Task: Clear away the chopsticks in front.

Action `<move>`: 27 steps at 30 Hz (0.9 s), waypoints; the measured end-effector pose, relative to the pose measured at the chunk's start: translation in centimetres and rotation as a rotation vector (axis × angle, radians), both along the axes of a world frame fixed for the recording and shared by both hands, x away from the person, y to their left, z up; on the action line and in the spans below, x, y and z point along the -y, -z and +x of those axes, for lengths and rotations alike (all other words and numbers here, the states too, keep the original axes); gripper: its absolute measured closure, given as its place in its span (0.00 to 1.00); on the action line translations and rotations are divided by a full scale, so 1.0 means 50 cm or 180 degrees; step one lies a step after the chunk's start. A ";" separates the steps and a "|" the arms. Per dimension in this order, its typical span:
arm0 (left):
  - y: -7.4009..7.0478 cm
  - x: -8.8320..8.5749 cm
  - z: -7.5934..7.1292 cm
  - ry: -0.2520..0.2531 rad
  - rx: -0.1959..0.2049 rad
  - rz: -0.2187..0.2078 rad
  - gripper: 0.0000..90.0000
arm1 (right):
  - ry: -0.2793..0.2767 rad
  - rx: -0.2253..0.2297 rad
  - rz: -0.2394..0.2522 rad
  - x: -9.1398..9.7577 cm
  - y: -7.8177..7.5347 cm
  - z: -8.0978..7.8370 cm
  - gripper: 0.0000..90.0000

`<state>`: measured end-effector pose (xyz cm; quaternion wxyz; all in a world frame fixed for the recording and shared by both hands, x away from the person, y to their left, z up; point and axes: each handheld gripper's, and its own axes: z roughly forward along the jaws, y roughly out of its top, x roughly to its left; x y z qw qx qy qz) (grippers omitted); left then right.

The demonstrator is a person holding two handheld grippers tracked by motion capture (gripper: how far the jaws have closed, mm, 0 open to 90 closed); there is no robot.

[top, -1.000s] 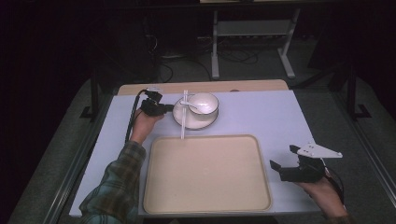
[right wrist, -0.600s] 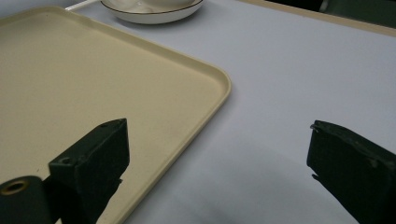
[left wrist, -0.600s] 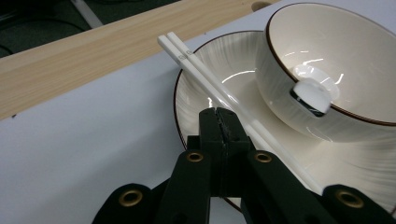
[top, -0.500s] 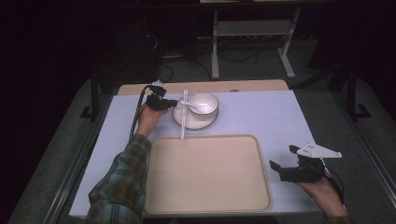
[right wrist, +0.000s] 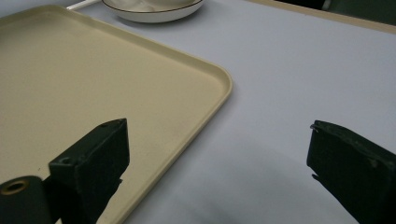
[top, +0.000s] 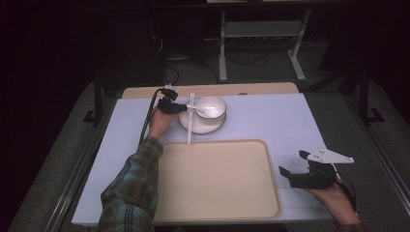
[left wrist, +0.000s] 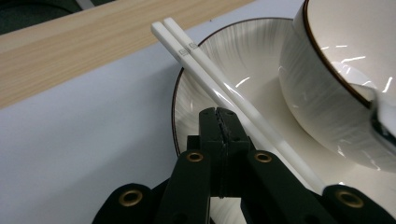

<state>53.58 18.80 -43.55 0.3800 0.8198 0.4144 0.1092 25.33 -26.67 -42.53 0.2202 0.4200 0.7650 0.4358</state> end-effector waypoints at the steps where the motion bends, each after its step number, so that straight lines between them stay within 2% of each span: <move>1: 0.003 0.004 0.002 0.0020 -0.0002 -0.0029 1.00 | 0.0002 0.0001 0.0003 0.001 0.000 0.000 0.06; 9: 0.013 0.014 0.005 0.0007 -0.0047 -0.0116 1.00 | 0.0008 -0.0003 0.0015 0.002 0.000 0.000 0.06; 15: 0.016 0.019 0.004 0.0079 -0.0071 -0.0163 1.00 | 0.0005 -0.0005 0.0017 0.002 0.000 0.001 0.06; 24: 0.006 -0.001 -0.006 0.0015 -0.0114 -0.0064 1.00 | 0.0013 0.0000 0.0019 0.004 -0.001 0.000 0.06; 27: -0.006 -0.021 -0.026 -0.0025 -0.0100 -0.0051 1.00 | 0.0011 0.0002 0.0022 0.003 -0.001 0.000 0.06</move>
